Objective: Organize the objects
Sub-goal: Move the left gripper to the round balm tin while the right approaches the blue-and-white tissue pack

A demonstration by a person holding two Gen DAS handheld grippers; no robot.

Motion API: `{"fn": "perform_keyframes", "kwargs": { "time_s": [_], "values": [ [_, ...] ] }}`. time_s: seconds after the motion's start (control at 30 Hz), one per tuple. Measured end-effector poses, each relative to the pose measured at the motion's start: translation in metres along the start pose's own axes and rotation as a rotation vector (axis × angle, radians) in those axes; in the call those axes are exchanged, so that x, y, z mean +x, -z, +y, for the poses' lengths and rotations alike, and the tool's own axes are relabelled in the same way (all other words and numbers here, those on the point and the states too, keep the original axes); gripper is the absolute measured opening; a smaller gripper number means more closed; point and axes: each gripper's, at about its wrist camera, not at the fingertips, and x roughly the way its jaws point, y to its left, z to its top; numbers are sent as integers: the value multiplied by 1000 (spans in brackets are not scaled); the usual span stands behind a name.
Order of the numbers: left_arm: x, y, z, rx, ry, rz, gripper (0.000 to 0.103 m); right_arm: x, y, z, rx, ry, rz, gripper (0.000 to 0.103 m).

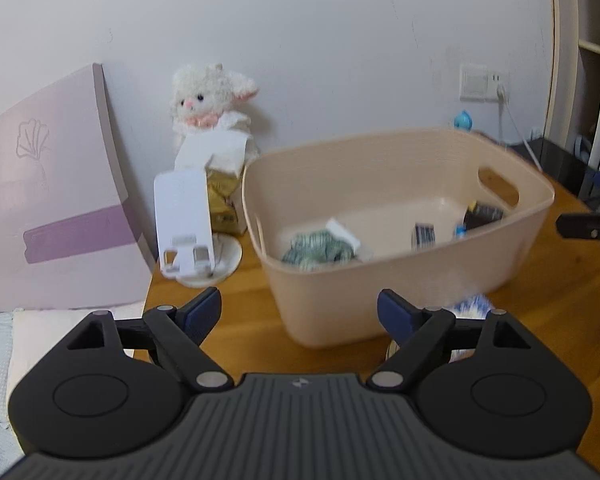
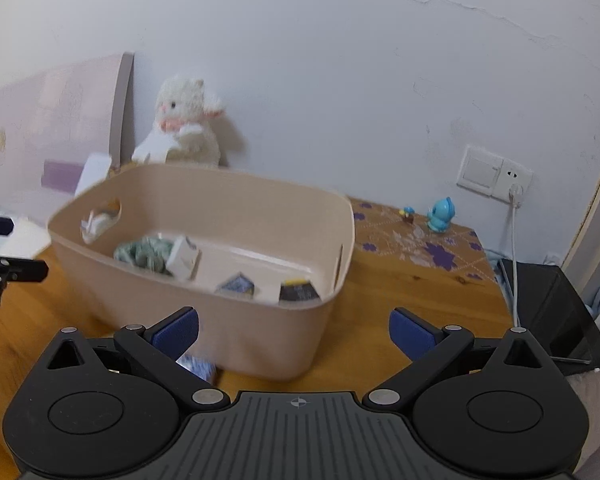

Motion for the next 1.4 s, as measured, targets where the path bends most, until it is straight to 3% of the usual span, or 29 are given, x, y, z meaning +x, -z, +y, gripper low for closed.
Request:
{"fn": "perform_keyframes", "kwargs": {
  "time_s": [0.43,0.73,1.03,1.17,1.4],
  "values": [
    [27,49,-11,9,43,137,86,32,57,11,-9,-21,165,103],
    [50,66,-33,23,106,193,86,54,73,22,-14,-42,228,103],
    [68,66,-51,-11,118,134,87,65,77,29,-4,-71,232,103],
    [75,66,-50,-72,105,123,92,72,74,30,9,-93,227,103],
    [81,66,-36,-134,26,97,93,79,71,42,9,-127,218,103]
  ]
}}
